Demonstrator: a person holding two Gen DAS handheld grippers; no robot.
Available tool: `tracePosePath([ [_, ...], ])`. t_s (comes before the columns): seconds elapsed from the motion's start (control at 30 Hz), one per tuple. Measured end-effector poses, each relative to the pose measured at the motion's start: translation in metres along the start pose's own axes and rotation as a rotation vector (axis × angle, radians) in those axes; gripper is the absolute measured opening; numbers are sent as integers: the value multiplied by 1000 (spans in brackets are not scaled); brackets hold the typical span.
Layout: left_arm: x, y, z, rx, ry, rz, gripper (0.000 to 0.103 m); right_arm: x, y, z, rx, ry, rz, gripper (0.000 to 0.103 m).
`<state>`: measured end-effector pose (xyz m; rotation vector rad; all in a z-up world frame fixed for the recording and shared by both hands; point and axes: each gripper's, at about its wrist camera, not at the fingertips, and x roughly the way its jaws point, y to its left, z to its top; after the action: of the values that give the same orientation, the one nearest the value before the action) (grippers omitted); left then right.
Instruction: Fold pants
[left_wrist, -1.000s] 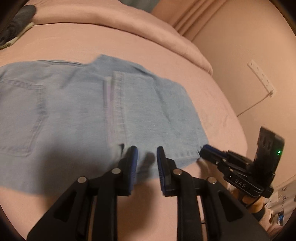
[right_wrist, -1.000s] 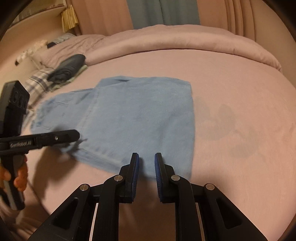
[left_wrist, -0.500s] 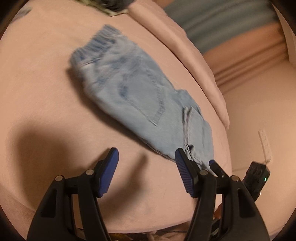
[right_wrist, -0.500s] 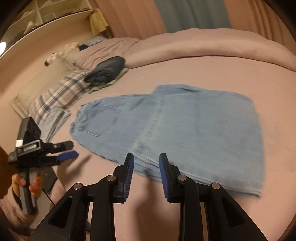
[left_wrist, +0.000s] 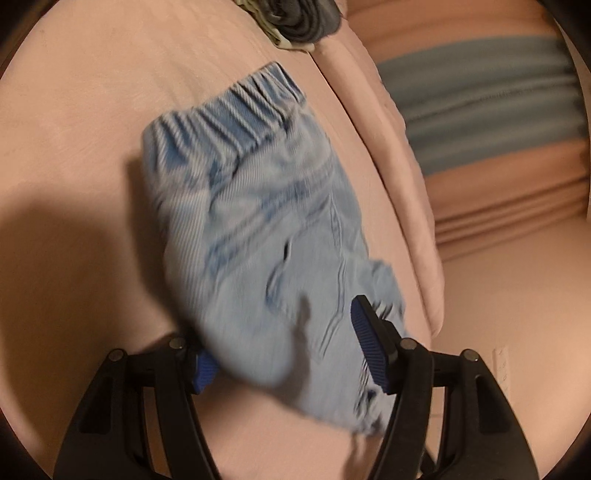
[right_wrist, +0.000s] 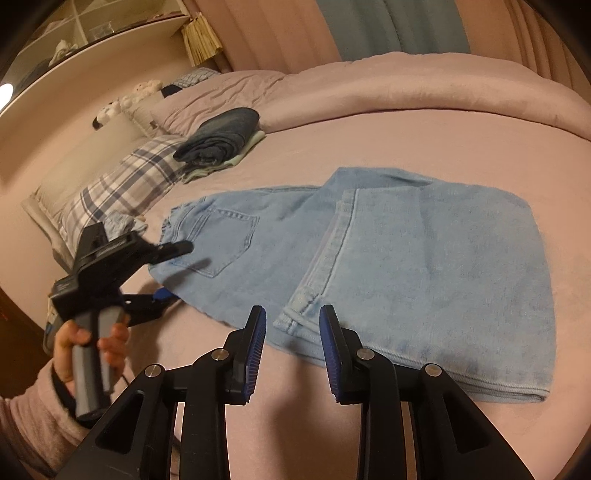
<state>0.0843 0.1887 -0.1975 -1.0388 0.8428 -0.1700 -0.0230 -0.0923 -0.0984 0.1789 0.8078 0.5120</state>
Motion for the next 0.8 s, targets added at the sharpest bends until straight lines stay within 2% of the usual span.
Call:
tracePosePath([
  [0.07, 2, 3, 10, -47, -8, -17, 61, 0, 1, 2, 0, -3, 0, 30],
  [0.1, 3, 3, 13, -64, -5, -23, 56, 1, 1, 4, 0, -3, -2, 30],
  [0.13, 5, 3, 15, -75, -2, -17, 41, 2, 1, 5, 1, -3, -7, 30],
  [0.2, 1, 10, 18, -86, 11, 7, 22, 5, 1, 9, 5, -3, -20, 30],
  [0.27, 3, 14, 14, -128, 9, -21, 21, 8, 2, 14, -2, -3, -28, 30],
  [0.33, -1, 11, 12, -120, -3, -17, 19, 17, 5, 20, -27, 7, -40, 30],
  [0.47, -15, -21, 7, 50, -57, 25, 17, 47, 9, 39, -77, 50, -86, 30],
  [0.63, -28, -66, 3, 265, -101, 35, 18, 90, 6, 62, -56, 79, -125, 29],
  [0.7, -32, -85, -3, 369, -115, 43, 17, 115, 1, 63, -28, 147, -114, 23],
  [0.8, -33, -110, -14, 505, -138, 72, 17, 128, 1, 65, -29, 173, -121, 20],
])
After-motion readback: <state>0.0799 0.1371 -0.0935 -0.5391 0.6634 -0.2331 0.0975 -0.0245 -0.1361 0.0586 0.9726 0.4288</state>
